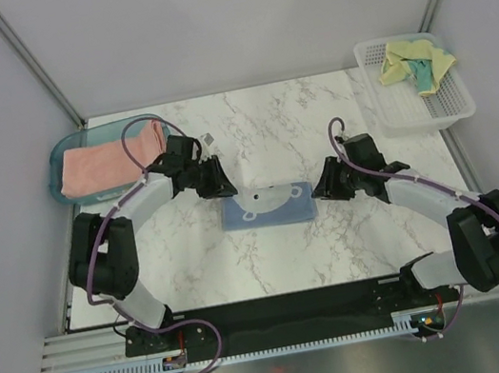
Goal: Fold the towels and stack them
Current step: Neatly place the folded towel into the bin
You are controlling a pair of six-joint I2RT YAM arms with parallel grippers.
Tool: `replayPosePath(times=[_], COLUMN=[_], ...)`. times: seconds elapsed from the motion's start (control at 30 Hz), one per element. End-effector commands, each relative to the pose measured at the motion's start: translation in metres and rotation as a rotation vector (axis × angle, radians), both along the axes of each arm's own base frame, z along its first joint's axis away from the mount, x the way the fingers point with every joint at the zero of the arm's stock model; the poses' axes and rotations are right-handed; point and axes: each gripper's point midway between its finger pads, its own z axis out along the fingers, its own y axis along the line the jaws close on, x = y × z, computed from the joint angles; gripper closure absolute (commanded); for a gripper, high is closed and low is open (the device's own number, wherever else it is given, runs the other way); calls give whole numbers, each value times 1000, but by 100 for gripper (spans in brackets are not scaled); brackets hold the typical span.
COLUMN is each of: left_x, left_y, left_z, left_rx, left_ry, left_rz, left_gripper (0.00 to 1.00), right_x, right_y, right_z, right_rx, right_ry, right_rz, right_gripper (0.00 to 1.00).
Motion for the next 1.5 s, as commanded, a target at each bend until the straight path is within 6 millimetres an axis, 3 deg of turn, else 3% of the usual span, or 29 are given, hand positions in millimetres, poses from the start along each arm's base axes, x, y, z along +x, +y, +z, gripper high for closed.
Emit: replayPosePath(times=[0.0, 0.03, 0.1, 0.13, 0.17, 0.23, 0.27, 0.37, 0.47, 0.57, 0.67, 0.8, 0.87, 0.93, 1.1, 1.27, 1.47], left_x=[19, 22, 29, 32, 38, 46, 48, 53, 51, 48, 49, 58, 56, 51, 21, -7, -17], left_y=[-8, -7, -9, -8, -9, -5, -3, -3, -3, -1, -3, -3, 10, 19, 33, 10, 15], left_z=[-11, -17, -24, -33, -33, -46, -49, -57, -59, -61, -51, 2, 11, 18, -12, -35, -57], left_rx=[-10, 2, 12, 24, 28, 69, 79, 84, 84, 88, 70, 62, 130, 169, 217, 69, 99], left_ry=[-12, -9, -10, 3, -12, -11, -13, 0, 6, 16, 2, -120, -146, -163, -85, 23, 51], left_rz=[-26, -20, -20, -17, -18, -6, -3, 5, 10, 22, 14, -23, -10, 2, -2, -54, -5], left_gripper=[74, 75, 78, 79, 79, 80, 80, 81, 82, 81, 77, 62, 48, 43, 40, 41, 41], right_x=[10, 16, 8, 19, 14, 20, 18, 9, -9, -16, -14, -10, -7, -1, 5, 5, 7], right_y=[14, 23, 46, 58, 62, 71, 71, 70, 72, 69, 65, 51, 42, 37, 37, 40, 41], right_z=[31, 39, 43, 60, 44, 45, 23, -19, -42, -52, -53, -60, -60, -59, -53, -45, -33], right_rx=[60, 102, 225, 306, 332, 383, 371, 367, 420, 410, 375, 298, 292, 283, 268, 287, 292], right_ry=[-72, -115, -105, -200, -161, -216, -175, -106, -64, -61, -73, -70, -50, -54, -71, -91, -124], right_rz=[9, 27, 92, 130, 142, 190, 192, 222, 266, 287, 308, 328, 309, 290, 323, 334, 337], right_gripper=[61, 63, 67, 69, 72, 76, 79, 82, 83, 83, 83, 82, 80, 78, 78, 78, 77])
